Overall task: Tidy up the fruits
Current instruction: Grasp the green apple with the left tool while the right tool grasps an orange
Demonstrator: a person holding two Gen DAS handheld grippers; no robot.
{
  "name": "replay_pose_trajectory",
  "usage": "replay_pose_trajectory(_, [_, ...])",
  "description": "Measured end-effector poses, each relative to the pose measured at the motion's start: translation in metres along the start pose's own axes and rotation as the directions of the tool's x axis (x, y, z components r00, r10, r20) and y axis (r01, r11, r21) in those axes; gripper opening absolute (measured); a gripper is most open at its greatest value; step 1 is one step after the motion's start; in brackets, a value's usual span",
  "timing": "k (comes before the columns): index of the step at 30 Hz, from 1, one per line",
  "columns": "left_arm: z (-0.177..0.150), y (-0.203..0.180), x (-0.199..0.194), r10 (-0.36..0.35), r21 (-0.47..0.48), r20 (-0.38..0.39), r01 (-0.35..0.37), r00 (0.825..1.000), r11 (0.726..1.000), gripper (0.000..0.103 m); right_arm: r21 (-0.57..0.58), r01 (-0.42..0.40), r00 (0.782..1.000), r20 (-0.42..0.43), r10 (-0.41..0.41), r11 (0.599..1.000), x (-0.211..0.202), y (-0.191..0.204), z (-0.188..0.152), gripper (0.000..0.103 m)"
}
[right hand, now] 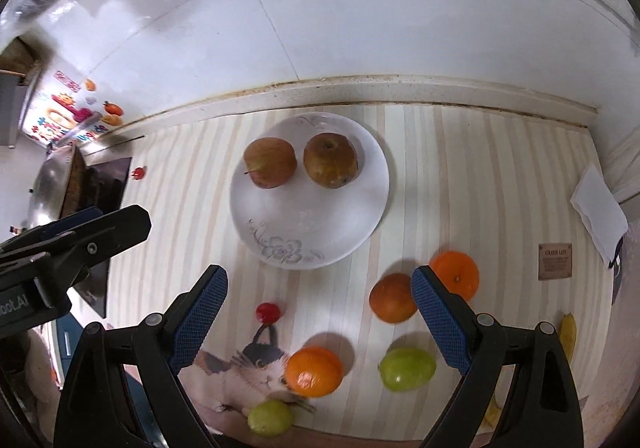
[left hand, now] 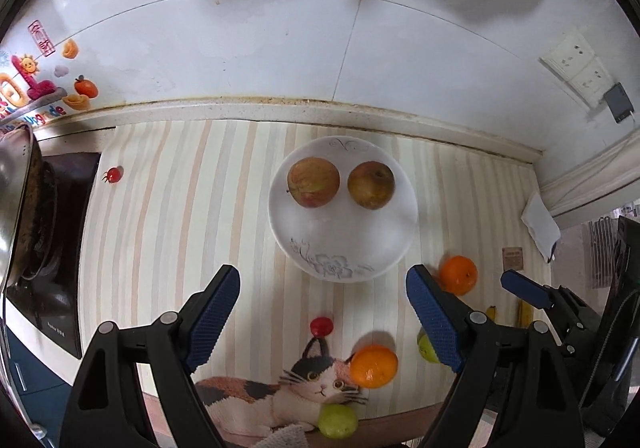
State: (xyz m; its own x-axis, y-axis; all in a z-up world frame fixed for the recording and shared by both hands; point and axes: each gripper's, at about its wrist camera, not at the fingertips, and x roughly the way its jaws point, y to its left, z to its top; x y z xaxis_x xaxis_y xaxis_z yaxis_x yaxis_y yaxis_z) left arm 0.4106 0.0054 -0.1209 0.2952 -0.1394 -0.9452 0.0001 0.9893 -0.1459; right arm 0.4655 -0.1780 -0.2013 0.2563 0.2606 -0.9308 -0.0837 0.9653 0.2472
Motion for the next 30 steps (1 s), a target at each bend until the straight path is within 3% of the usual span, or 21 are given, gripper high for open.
replay_pose_trajectory(3, [-0.020,0.000,-0.002,0.010,0.009,-0.004,-0.010,1.000,1.000,0.085,0.023,0.003,1.000,-0.012,-0.003,1.000,-0.002,-0.012,-0.022,0.095])
replay_pose_trajectory(6, [-0.052,-0.001,0.013,0.037,0.037,-0.057,-0.035,0.998,0.999,0.085,0.058,0.010,0.997,-0.071,-0.006,0.998,0.011,-0.031,-0.052,0.095])
replay_pose_trajectory(9, [-0.092,0.000,0.044,0.047,0.061,-0.168,-0.037,0.985,0.997,0.085,0.094,0.022,0.991,-0.137,-0.009,0.995,0.029,-0.050,-0.083,0.095])
replay_pose_trajectory(12, [-0.141,0.002,0.088,0.014,0.054,-0.327,0.004,0.945,0.999,0.085,0.135,0.031,0.983,-0.185,-0.005,0.990,0.044,-0.067,-0.110,0.095])
replay_pose_trajectory(13, [-0.151,0.000,0.097,0.003,0.051,-0.359,0.016,0.933,0.999,0.080,0.147,0.033,0.980,-0.201,-0.003,0.989,0.049,-0.071,-0.118,0.092])
replay_pose_trajectory(17, [-0.190,-0.020,0.132,-0.013,0.078,-0.466,0.055,0.885,0.995,0.077,0.165,0.023,0.972,-0.236,0.016,0.986,0.062,-0.079,-0.137,0.085])
replay_pose_trajectory(20, [-0.200,-0.031,0.151,-0.028,0.074,-0.507,0.076,0.862,0.994,0.074,0.154,0.012,0.970,-0.243,0.026,0.988,0.068,-0.075,-0.141,0.085])
replay_pose_trajectory(22, [-0.203,-0.035,0.160,-0.018,0.074,-0.516,0.066,0.856,0.995,0.054,0.144,0.001,0.969,-0.244,0.034,0.990,0.072,-0.069,-0.140,0.084])
replay_pose_trajectory(25, [-0.204,-0.037,0.163,-0.003,0.078,-0.498,0.048,0.867,0.996,0.053,0.121,-0.014,0.970,-0.241,0.043,0.993,0.077,-0.059,-0.134,0.083])
replay_pose_trajectory(30, [-0.198,-0.013,0.156,0.074,0.079,-0.450,-0.043,0.890,0.996,0.053,0.093,-0.047,0.967,-0.244,0.068,0.995,0.091,-0.042,-0.123,0.080])
